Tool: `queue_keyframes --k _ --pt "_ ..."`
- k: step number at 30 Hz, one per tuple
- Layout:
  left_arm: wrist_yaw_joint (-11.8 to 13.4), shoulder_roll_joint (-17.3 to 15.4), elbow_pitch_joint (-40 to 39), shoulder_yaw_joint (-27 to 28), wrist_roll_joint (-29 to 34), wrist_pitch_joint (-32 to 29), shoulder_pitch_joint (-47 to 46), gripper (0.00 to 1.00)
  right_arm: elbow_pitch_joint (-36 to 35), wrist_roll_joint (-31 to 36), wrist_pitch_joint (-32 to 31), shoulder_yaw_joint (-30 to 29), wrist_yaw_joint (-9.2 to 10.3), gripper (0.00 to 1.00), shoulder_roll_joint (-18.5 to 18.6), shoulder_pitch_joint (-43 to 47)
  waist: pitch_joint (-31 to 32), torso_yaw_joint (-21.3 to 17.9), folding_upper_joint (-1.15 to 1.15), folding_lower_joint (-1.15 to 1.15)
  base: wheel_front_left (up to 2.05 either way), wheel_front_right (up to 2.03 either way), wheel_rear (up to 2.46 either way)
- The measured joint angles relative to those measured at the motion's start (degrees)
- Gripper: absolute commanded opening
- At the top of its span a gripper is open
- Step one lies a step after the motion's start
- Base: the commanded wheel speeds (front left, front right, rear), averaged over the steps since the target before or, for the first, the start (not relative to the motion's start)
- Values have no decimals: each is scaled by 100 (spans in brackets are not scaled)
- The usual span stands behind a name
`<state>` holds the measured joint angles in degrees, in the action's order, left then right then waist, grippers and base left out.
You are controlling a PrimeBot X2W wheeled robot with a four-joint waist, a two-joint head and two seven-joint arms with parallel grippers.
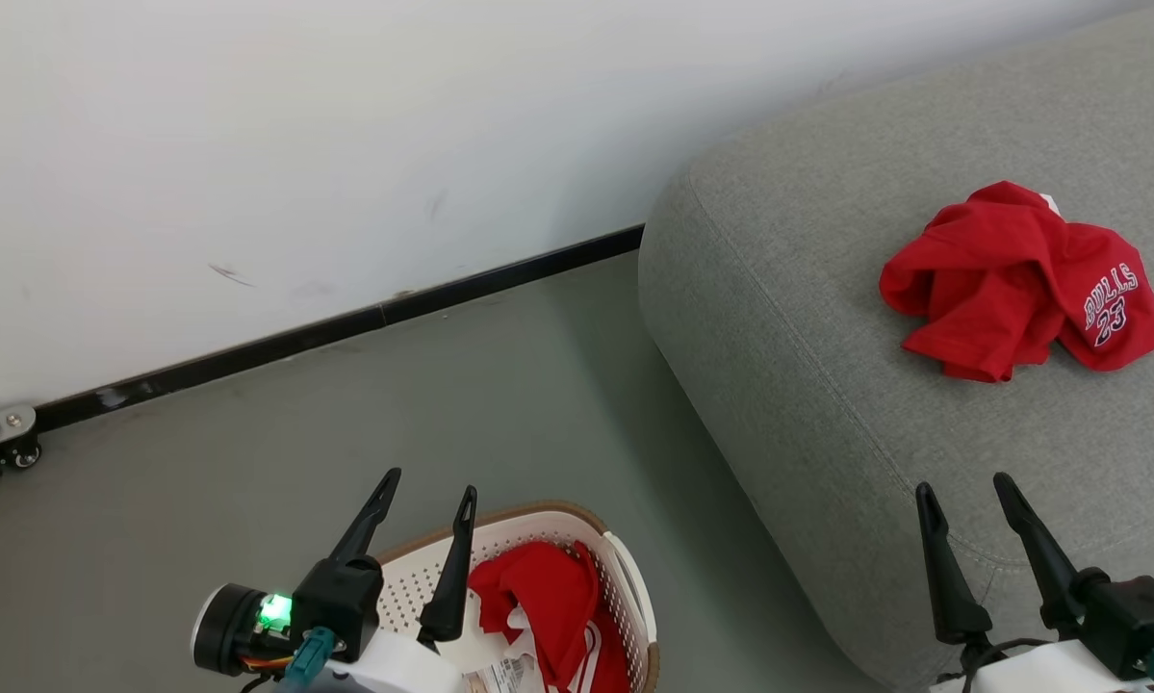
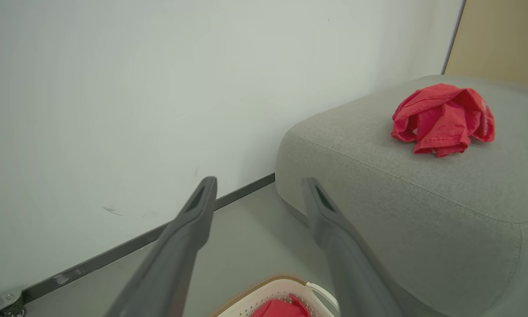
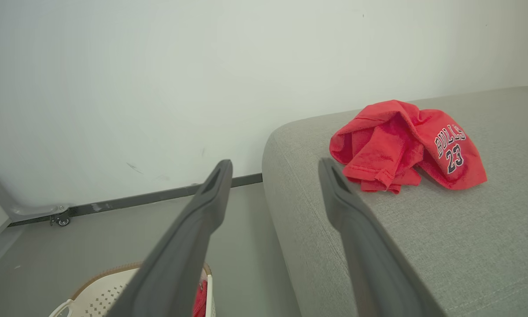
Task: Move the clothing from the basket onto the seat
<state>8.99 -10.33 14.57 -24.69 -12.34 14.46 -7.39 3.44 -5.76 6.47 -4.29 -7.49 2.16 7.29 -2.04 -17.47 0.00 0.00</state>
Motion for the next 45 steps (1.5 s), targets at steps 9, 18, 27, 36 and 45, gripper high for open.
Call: queue_keyframes --k 9,18,27,36,45 --pt "-127 -103 138 -103 181 -8 -412 100 -131 86 1 87 0 100 1 -307 -308 -23 0 0 0 0 0" --pt "-325 -201 348 -300 366 -212 -884 100 -175 152 8 -19 0 100 1 -503 -693 -62 0 0 0 0 0" --pt "-542 -176 653 -520 504 -428 -1332 100 -191 2 66 -121 0 100 0 -598 -1156 -153 0 0 0 0 0" --pt "-606 -166 1126 -595 608 -649 -1663 100 -165 -209 216 -124 0 100 0 -893 -1646 -282 0 0 0 0 0" --pt "-650 -202 1402 -624 732 -714 -1946 100 -96 -364 370 -71 0 100 -1 -1241 -2136 -427 0 0 0 0 0"
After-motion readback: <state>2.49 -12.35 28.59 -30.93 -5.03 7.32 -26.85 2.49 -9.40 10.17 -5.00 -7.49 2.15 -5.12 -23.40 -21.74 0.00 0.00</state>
